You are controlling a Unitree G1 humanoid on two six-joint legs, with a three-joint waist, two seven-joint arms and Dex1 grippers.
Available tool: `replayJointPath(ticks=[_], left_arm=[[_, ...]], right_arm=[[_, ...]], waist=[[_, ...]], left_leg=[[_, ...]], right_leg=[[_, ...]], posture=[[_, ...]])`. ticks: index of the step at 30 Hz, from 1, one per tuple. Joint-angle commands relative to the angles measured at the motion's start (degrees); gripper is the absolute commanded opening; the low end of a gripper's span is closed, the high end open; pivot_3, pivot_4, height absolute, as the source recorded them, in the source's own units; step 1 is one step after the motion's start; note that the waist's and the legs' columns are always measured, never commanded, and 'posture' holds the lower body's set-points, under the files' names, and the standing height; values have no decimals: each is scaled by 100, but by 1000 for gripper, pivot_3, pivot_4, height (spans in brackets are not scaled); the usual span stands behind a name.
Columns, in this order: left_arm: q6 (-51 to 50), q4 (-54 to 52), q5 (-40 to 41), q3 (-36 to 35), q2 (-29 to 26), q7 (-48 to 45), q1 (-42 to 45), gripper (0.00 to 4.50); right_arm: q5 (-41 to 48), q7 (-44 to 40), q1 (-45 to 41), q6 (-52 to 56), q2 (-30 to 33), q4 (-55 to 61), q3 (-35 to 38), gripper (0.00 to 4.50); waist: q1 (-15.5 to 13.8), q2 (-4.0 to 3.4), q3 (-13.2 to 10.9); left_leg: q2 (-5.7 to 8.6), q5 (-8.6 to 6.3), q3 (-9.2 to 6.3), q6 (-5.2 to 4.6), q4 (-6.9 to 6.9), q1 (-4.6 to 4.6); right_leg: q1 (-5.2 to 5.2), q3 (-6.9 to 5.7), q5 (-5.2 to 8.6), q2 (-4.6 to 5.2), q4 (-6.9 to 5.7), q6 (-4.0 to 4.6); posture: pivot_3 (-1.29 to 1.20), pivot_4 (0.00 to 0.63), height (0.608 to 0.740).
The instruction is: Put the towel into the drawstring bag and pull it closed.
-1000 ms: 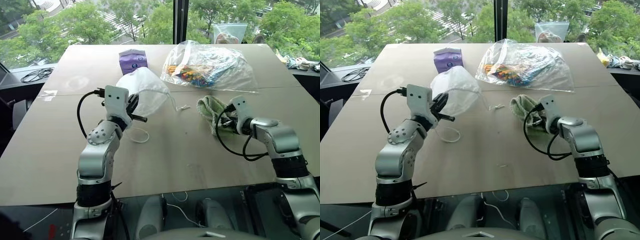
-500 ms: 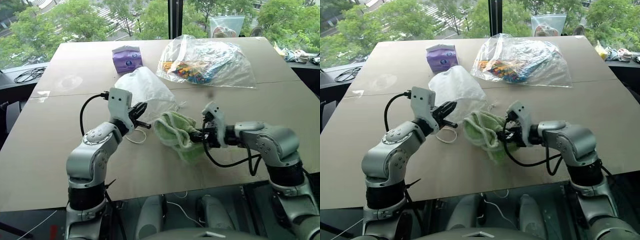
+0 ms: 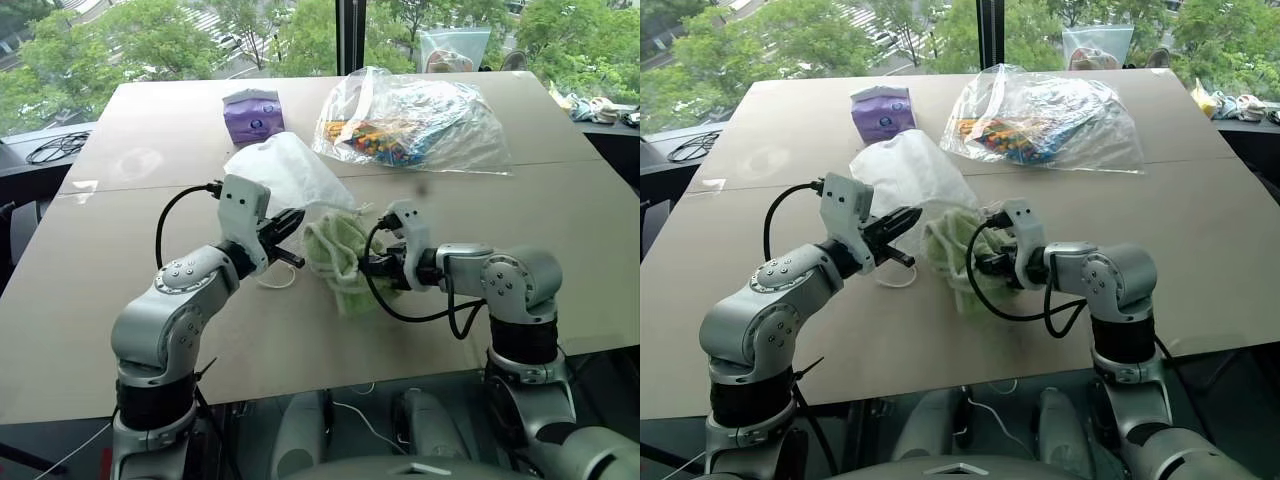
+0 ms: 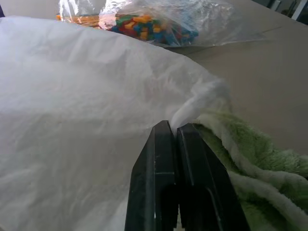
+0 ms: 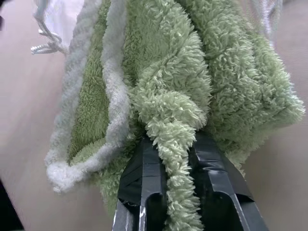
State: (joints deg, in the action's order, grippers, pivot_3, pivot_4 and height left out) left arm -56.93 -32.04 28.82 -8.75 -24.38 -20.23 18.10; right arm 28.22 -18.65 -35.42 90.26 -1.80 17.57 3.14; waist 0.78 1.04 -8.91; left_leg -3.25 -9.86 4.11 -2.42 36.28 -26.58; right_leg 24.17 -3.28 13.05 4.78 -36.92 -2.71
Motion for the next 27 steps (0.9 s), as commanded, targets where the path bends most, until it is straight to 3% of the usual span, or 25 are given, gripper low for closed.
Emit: replayJointPath(ticks=[1,7,11,16,20,24,27], left_arm=[[-26,-310,141,20,-92,-38,-10,0],[-48,-287,226,9,-122,-21,-23,0],[-95,-256,428,-64,12,34,63,0],[-260,-290,684,-50,24,-7,131,0],[-396,-304,949,-169,-9,-26,149,0],[-479,-307,1168,-230,-61,-60,176,0],[-552,-372,1559,-374,-107,-224,154,0]], right_arm=[[168,214,-387,106,-672,217,910,7],[300,1050,-911,-480,-1503,-235,2432,7],[577,1278,-839,-564,-1601,-325,2492,7],[1186,671,-210,-16,-1052,202,1084,7],[1317,181,87,-309,-223,542,118,7],[1128,364,133,-982,-265,297,351,7],[1007,110,262,-1258,230,284,32,7]], waist=[[-2,-1,0],[-43,-2,-1],[22,-9,-6],[73,-29,-18],[40,-28,-18],[17,-28,-19],[-3,-29,-19]], left_leg=[[0,0,0,0,0,0],[8,-4,2,7,3,-4],[4,0,3,1,2,-3],[-4,1,4,0,-7,-4],[-4,1,-2,0,-6,-4],[4,1,1,0,11,-5],[2,0,-4,1,12,-4]], right_leg=[[0,1,-1,0,-1,-2],[-6,-4,1,9,5,1],[-1,-2,-1,2,1,-2],[5,3,-9,-20,-7,-15],[1,-1,-9,-19,-7,-15],[1,9,1,-1,-2,1],[0,5,1,-4,-4,1]], posture=[[0,150,740],[0,150,740],[0,150,740],[0,150,740],[0,150,740],[0,150,740],[0,150,740]])
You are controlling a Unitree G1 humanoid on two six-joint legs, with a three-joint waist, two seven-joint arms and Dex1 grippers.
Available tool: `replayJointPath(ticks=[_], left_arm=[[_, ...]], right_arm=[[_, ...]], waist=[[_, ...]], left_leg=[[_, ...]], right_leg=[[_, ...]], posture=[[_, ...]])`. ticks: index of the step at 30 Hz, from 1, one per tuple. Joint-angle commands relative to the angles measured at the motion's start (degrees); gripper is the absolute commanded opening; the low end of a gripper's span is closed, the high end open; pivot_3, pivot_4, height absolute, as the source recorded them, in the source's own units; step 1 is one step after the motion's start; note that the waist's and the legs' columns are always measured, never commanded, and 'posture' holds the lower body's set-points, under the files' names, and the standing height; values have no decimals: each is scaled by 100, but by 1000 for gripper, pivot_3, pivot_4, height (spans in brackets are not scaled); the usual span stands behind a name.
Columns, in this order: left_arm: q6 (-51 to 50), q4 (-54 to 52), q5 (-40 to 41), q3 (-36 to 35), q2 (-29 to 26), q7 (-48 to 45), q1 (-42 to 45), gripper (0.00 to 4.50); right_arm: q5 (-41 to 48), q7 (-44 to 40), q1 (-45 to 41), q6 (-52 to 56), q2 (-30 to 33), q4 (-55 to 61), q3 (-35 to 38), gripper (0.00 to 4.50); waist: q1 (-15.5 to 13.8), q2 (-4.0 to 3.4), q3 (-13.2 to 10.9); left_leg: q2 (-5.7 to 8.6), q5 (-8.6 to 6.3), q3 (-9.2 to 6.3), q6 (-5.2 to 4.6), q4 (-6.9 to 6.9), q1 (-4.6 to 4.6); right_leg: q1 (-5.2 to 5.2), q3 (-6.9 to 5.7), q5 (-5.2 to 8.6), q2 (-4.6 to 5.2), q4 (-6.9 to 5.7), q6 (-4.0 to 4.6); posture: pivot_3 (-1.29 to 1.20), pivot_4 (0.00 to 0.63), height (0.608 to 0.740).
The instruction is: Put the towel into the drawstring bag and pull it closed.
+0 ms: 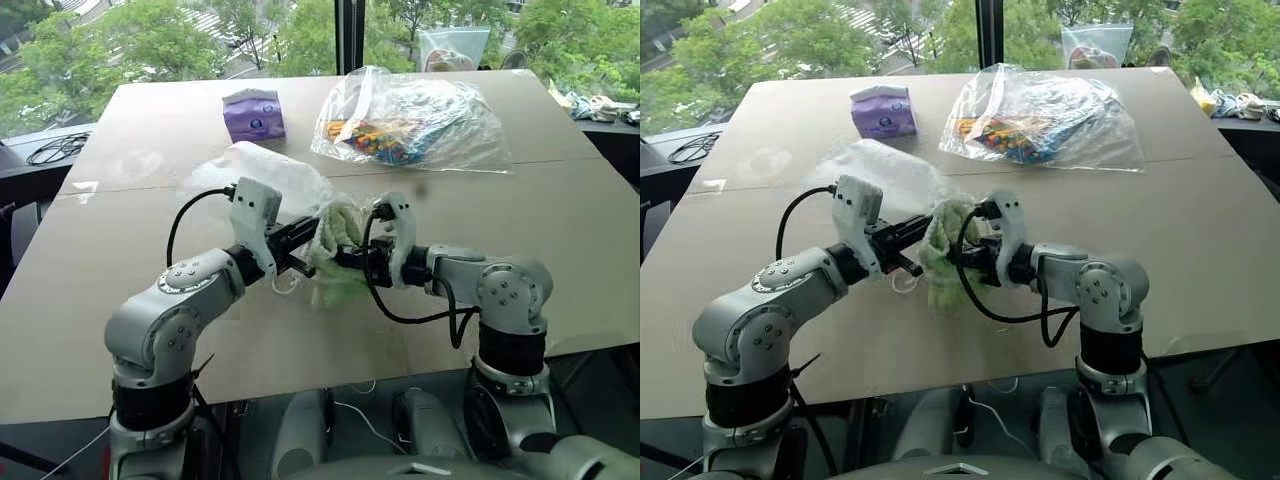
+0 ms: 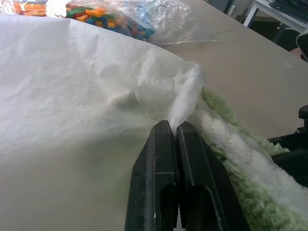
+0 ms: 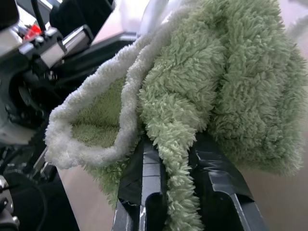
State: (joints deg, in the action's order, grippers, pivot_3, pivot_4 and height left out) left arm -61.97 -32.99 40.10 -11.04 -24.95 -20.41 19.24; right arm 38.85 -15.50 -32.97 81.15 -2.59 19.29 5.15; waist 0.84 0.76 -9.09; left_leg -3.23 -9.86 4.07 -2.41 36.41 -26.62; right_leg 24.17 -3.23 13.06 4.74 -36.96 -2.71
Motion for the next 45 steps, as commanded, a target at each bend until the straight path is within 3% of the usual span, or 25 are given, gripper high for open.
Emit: replayJointPath(ticks=[1,5,10,14,16,22,25,27,33,40,45], left_arm=[[-86,-296,593,-206,-74,-266,25,0],[-269,-289,1063,-356,-349,-459,-84,0],[-358,-201,1547,-549,-579,-447,-190,0],[-450,-146,2141,-608,-399,-199,-72,0],[-481,-180,2292,-521,-384,-112,-75,0],[-483,-329,2804,-304,-463,-40,-108,0],[-441,-313,2953,-253,-550,-48,-108,0],[-433,-313,3098,-209,-623,-65,-118,0],[-319,-404,3402,-39,-810,-76,-238,0],[-94,-445,3503,214,-974,-50,-371,0],[65,-451,3402,424,-1017,-46,-381,0]], right_arm=[[-103,-284,71,-457,469,138,-317,7],[33,-841,204,-1038,923,482,-755,7],[456,-336,32,-1181,101,38,93,7],[1797,437,329,-370,-1261,-172,982,7],[2090,653,428,-257,-1408,-247,1008,7],[2448,980,350,-465,-1138,-620,888,7],[2538,322,405,-295,-460,-445,466,7],[2674,357,382,-388,-470,-564,602,7],[4335,1331,117,-1140,-1144,-1238,1450,7],[6663,3130,190,-2601,-1410,-1337,918,7],[7360,4242,77,-3569,-1283,-1286,374,7]], waist=[[-12,0,0],[9,1,-1],[22,-1,-3],[-30,-2,-4],[-25,-2,-4],[2,-3,-4],[5,-3,-5],[3,-4,-5],[-8,-4,-5],[28,-6,-7],[28,-7,-7]], left_leg=[[0,0,0,-1,0,0],[1,1,5,-1,-7,-1],[-13,1,0,0,-12,0],[-17,2,-6,2,-7,1],[-6,2,-8,2,-3,0],[0,2,-1,0,-3,1],[-4,2,-1,0,-6,1],[-5,2,-1,0,-6,1],[-6,2,-1,0,-6,3],[-7,2,-1,0,-8,3],[-7,2,1,0,-8,3]], right_leg=[[0,0,0,0,0,1],[3,6,0,0,2,0],[7,4,-11,-29,-5,-18],[0,-3,-11,-21,-6,-17],[-5,-1,-8,-2,-4,-11],[-3,4,-1,-1,0,2],[-2,4,-1,-10,-2,2],[-2,6,-1,-12,-1,2],[-2,9,-1,-10,-1,2],[-1,13,-1,-12,0,3],[-1,16,0,-11,1,3]], posture=[[0,150,740],[0,150,740],[0,150,740],[0,150,740],[0,150,740],[0,150,740],[0,150,740],[0,150,740],[0,150,740],[0,150,740],[0,150,740]])
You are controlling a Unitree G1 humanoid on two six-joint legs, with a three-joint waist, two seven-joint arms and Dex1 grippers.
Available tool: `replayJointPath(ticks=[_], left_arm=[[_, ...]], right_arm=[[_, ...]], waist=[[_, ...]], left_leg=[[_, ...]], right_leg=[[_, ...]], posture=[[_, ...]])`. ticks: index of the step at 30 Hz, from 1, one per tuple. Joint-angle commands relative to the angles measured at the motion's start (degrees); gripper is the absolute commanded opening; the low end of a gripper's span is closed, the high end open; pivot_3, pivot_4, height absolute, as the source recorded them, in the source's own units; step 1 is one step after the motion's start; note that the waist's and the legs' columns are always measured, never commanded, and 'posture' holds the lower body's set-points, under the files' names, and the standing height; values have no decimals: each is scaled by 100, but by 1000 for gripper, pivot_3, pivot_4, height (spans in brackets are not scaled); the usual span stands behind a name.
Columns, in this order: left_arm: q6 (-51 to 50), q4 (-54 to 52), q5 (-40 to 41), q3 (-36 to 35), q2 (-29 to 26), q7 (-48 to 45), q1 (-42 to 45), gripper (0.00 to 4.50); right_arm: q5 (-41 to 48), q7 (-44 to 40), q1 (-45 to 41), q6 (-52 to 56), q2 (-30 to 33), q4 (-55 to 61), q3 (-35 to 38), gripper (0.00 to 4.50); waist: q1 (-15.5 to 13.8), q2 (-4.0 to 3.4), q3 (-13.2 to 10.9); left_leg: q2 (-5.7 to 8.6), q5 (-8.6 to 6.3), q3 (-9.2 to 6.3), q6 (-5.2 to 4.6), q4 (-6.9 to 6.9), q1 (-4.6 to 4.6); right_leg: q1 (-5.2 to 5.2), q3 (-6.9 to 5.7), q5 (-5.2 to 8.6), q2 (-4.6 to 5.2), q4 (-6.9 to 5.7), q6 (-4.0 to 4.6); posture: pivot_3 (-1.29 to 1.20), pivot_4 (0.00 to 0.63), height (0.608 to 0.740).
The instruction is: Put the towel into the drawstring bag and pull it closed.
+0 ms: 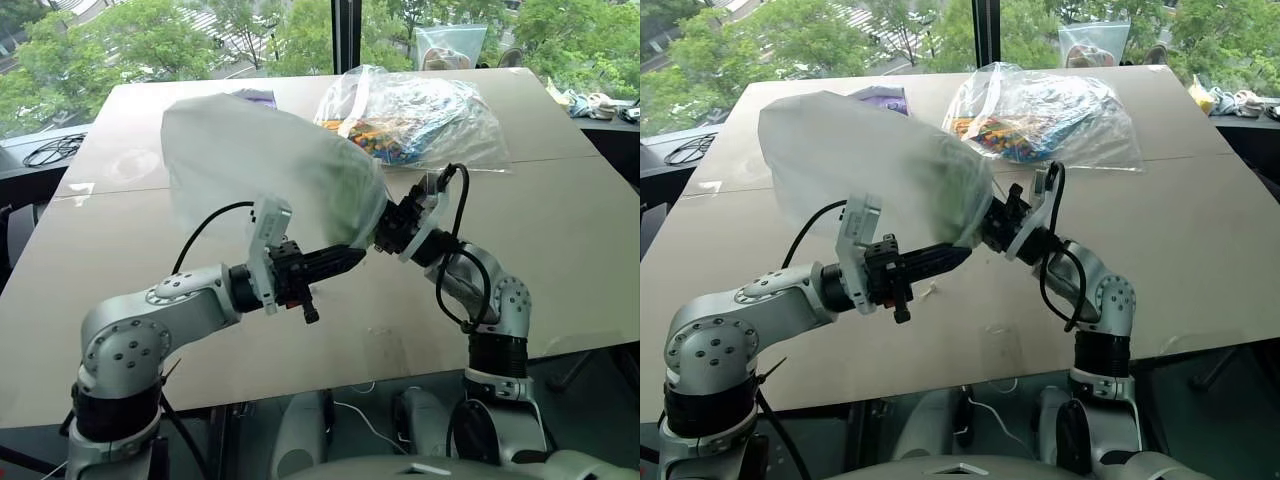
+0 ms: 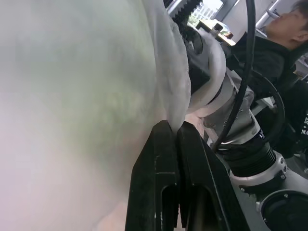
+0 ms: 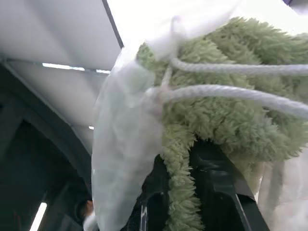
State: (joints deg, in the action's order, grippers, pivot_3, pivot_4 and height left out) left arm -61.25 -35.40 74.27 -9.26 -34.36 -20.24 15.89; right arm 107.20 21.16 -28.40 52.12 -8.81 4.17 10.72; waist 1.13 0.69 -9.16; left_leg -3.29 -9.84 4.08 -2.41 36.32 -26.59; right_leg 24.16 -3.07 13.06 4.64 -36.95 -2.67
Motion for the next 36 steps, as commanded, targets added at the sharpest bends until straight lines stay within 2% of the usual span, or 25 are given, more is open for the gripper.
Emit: replayJointPath(ticks=[1,5,11,13,15,17,20,25,28,31,36], left_arm=[[32,-208,-58,295,-81,-65,-33,0],[368,-156,-949,690,-211,-207,88,0],[1179,0,-2642,1492,-580,-714,233,0],[1439,124,-2960,1514,-515,-784,237,0],[1659,285,-3118,1401,-342,-769,283,0],[1923,603,-3435,1267,-161,-638,466,0],[2262,1023,-3877,1069,-26,-510,650,0],[2616,1381,-4370,867,-125,-660,662,0],[2651,1516,-4370,668,-85,-725,768,0],[2639,1570,-4364,551,-65,-787,846,0],[2576,1617,-4362,457,-54,-845,953,0]], right_arm=[[553,879,-392,-859,-704,222,-262,7],[580,1969,-367,-1641,-917,371,-480,7],[389,2742,-639,-2745,-814,415,-675,7],[164,2933,-655,-2854,-621,381,-810,1026],[68,2971,-612,-2821,-466,348,-915,1717],[-57,2936,-541,-2633,-212,255,-985,2620],[-216,2745,-477,-2180,227,172,-1051,2620],[-190,2459,-415,-1687,571,195,-992,2620],[-492,1878,-382,-1056,1097,286,-1182,2620],[-1091,955,-409,-564,1627,430,-1355,2620],[-3679,-1610,-501,-506,3150,1197,-2315,2620]], waist=[[-3,0,0],[-12,-1,0],[-16,-4,-2],[-13,-6,-4],[-13,-12,-7],[-14,-14,-8],[-19,-20,-13],[-19,-20,-13],[-21,-19,-13],[-21,-19,-14],[-46,-18,-14]], left_leg=[[0,0,0,0,0,0],[1,0,0,0,0,0],[1,0,6,0,-1,-1],[0,0,8,0,-5,-1],[-2,0,8,0,-5,-2],[-3,0,8,0,-5,-2],[-2,1,8,-1,-4,-2],[-1,0,12,-1,-5,-4],[-1,0,13,-2,-5,-7],[-1,0,13,-2,-3,-7],[2,0,13,-3,1,-8]], right_leg=[[0,0,0,0,0,0],[0,0,0,1,0,0],[6,6,0,2,1,1],[9,9,0,2,1,1],[11,9,1,2,1,1],[11,9,1,2,1,1],[11,9,0,1,0,0],[10,10,-3,0,1,-5],[11,9,-12,1,3,-21],[10,8,-12,1,3,-21],[9,7,0,4,5,-2]], posture=[[0,150,740],[0,150,740],[0,150,740],[0,150,740],[0,150,740],[0,150,740],[0,150,740],[0,150,740],[0,150,740],[0,150,740],[0,150,740]])
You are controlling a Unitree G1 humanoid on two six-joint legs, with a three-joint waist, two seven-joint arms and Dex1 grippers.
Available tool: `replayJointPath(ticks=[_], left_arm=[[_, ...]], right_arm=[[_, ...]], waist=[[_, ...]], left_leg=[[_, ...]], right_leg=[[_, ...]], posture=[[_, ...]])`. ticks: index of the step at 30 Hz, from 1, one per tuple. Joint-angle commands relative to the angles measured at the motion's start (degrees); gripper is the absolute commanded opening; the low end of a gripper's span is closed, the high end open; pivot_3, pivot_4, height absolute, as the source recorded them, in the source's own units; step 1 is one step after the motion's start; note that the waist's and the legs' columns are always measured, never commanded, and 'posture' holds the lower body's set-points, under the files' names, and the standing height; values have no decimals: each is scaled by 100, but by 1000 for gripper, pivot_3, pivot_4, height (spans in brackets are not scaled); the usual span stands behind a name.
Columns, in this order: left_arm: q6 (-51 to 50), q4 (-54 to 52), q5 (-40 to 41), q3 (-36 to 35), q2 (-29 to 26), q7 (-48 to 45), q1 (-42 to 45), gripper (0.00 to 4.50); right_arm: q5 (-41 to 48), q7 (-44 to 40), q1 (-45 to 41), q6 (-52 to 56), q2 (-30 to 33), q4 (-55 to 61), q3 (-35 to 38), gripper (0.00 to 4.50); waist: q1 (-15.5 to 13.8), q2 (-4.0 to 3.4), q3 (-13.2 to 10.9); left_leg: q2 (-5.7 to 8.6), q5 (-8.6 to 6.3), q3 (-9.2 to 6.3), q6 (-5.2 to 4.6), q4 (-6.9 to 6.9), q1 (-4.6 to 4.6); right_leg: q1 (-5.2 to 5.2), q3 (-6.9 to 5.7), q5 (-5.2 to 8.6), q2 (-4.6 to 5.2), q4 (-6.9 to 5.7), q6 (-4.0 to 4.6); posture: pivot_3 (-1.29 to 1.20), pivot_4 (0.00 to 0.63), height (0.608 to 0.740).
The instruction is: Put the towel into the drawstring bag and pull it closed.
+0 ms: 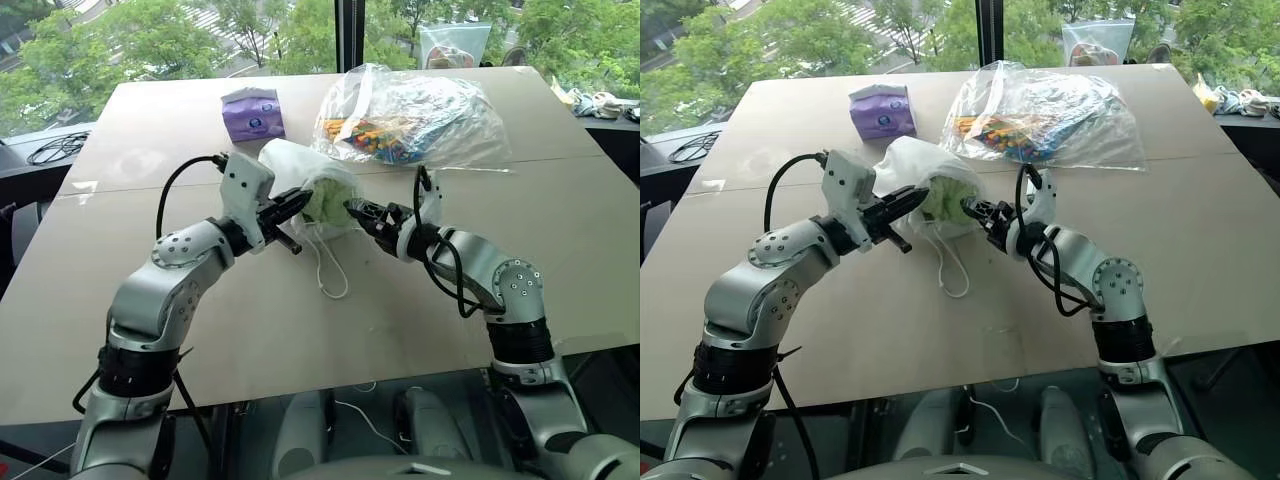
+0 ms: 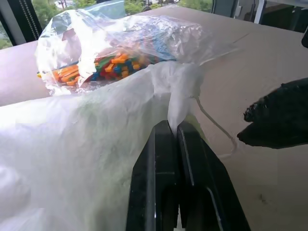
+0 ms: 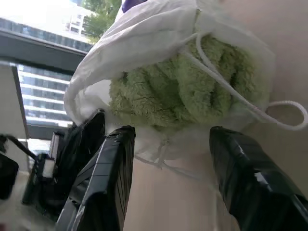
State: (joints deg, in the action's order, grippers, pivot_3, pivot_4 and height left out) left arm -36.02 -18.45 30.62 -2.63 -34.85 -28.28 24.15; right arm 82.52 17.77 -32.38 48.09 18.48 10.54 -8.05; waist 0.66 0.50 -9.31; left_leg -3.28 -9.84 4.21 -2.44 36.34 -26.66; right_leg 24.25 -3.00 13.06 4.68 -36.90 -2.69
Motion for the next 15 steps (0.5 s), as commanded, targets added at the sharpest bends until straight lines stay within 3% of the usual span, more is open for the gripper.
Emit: replayJointPath(ticks=[1,4,8,15], left_arm=[[33,-61,13,-237,15,-34,152,0],[-15,-44,24,-275,54,-32,213,0],[-69,-54,10,-273,100,-34,260,0],[-77,-50,22,-344,143,-43,258,0]], right_arm=[[-1766,-1721,-104,-268,670,677,-711,2620],[-3192,-2459,-140,-861,963,636,-1278,2620],[-4743,-2919,-259,-1668,783,124,-1706,2620],[-5580,-3261,-242,-1617,199,-319,-1569,2620]], waist=[[2,1,1],[17,3,-1],[9,4,-2],[-9,13,-6]], left_leg=[[0,0,0,0,0,0],[-2,0,-1,0,-2,0],[-3,0,7,1,-1,0],[-2,1,8,2,4,0]], right_leg=[[0,0,0,-1,1,0],[2,-1,-1,-7,1,-2],[1,-6,-11,-15,-1,-21],[-2,-5,-13,-11,-1,-24]], posture=[[0,150,740],[0,150,740],[0,150,740],[0,150,740]])
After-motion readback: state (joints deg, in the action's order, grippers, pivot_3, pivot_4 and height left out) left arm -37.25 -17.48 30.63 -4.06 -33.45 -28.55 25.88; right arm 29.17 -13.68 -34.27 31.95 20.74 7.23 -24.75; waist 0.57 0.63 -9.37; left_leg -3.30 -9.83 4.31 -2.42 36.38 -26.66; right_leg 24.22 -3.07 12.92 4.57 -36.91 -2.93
